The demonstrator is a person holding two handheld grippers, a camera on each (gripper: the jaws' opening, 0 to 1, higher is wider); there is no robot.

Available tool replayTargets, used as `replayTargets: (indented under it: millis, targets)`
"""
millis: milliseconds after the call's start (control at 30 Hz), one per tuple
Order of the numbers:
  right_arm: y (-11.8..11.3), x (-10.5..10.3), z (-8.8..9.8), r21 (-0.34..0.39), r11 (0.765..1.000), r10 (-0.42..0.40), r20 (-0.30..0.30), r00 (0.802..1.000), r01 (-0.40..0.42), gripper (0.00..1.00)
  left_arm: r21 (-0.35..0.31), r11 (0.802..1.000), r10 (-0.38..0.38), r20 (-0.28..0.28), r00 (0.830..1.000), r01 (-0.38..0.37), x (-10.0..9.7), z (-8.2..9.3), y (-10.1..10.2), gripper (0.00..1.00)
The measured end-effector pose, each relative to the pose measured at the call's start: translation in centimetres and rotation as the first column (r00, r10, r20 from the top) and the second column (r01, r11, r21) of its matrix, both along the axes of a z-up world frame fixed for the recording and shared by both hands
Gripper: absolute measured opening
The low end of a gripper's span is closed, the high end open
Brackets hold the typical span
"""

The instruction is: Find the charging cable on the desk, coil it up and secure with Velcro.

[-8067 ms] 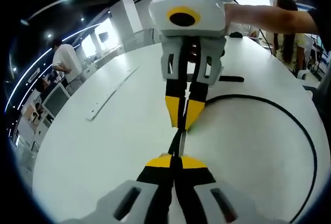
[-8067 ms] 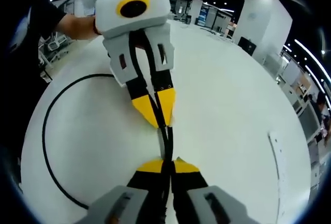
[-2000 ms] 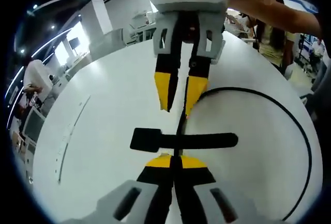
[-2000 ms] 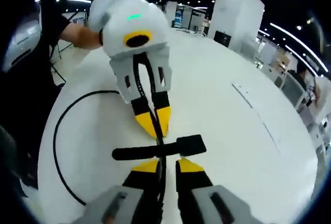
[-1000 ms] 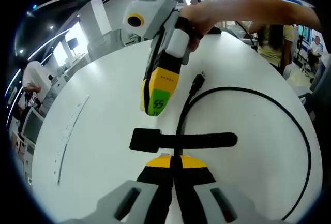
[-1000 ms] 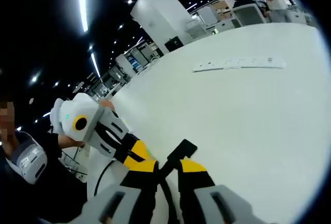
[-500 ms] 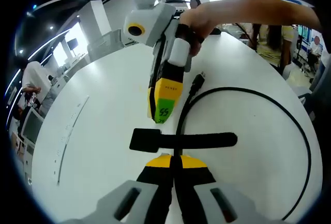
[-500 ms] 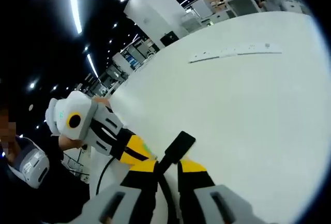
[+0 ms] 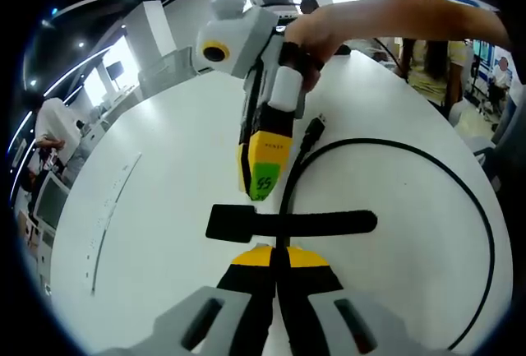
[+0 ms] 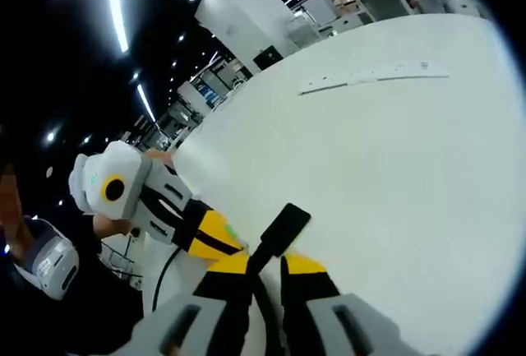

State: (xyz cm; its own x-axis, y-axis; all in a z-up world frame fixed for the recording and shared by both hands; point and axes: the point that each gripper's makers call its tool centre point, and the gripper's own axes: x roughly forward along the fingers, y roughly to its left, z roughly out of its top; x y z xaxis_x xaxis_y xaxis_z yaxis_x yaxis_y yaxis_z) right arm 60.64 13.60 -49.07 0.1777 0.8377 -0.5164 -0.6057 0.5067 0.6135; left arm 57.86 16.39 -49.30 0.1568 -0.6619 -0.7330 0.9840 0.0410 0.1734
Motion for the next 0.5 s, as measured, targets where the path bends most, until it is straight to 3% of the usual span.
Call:
replayTargets:
  millis: [500]
  targets:
    - [0.64, -0.22, -0.5, 0.012, 1.0, -0.004, -0.055, 0.998, 0.005, 0.12, -0.003, 1.0, -0.003, 0.002, 1.0, 0.003, -0.04, 0.0, 0.02, 0.04]
